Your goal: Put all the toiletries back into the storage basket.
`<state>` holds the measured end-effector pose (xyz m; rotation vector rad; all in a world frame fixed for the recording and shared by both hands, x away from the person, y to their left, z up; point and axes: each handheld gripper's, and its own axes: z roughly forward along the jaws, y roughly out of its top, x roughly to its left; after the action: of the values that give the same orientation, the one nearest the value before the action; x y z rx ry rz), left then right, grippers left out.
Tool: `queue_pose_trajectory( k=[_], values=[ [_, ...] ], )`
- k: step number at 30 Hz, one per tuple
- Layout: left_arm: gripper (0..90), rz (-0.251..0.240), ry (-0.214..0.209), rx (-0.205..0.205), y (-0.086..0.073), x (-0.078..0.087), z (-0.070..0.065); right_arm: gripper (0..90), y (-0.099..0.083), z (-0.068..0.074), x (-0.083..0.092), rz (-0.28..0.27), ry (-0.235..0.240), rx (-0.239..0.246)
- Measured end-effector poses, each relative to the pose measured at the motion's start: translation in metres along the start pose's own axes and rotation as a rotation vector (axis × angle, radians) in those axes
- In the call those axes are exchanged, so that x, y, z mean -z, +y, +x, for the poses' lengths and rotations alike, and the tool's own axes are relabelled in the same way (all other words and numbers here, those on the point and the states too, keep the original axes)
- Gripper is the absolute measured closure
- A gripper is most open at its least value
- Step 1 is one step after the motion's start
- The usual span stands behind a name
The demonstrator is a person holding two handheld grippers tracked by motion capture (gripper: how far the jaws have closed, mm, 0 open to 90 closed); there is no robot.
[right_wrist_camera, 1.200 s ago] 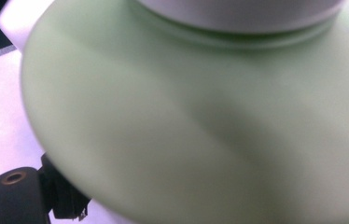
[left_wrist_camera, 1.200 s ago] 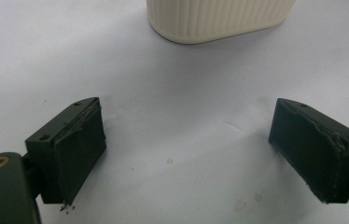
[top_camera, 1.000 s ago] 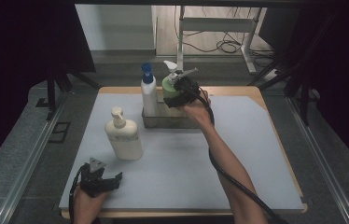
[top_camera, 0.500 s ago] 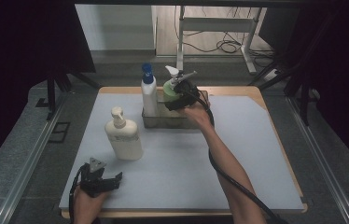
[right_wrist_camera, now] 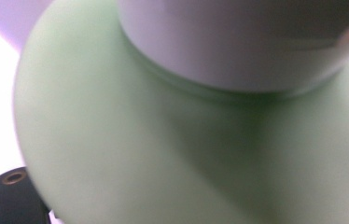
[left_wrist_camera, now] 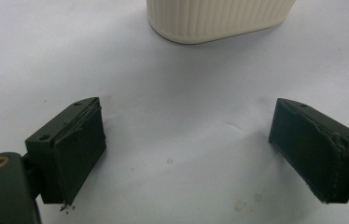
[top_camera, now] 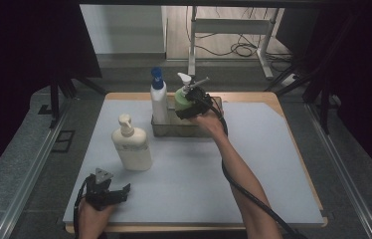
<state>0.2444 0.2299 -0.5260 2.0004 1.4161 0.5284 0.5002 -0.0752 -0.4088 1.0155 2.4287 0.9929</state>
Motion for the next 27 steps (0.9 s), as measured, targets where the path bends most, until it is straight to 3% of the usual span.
queue_pose_trajectory(
  k=[14, 18, 27],
  values=[
    [10.1, 0.000, 0.000, 0.000, 0.000, 0.000, 0.000, 10.7, -0.003, -0.004, -0.003, -0.033, 0.015, -0.014],
    [10.0, 0.000, 0.000, 0.000, 0.000, 0.000, 0.000, 0.1, -0.004, -0.004, -0.003, -0.045, 0.032, -0.012],
    [10.1, -0.002, 0.000, 0.000, 0.000, 0.000, 0.000, 0.0, -0.009, -0.007, 0.010, -0.072, 0.017, 0.004]
  ],
)
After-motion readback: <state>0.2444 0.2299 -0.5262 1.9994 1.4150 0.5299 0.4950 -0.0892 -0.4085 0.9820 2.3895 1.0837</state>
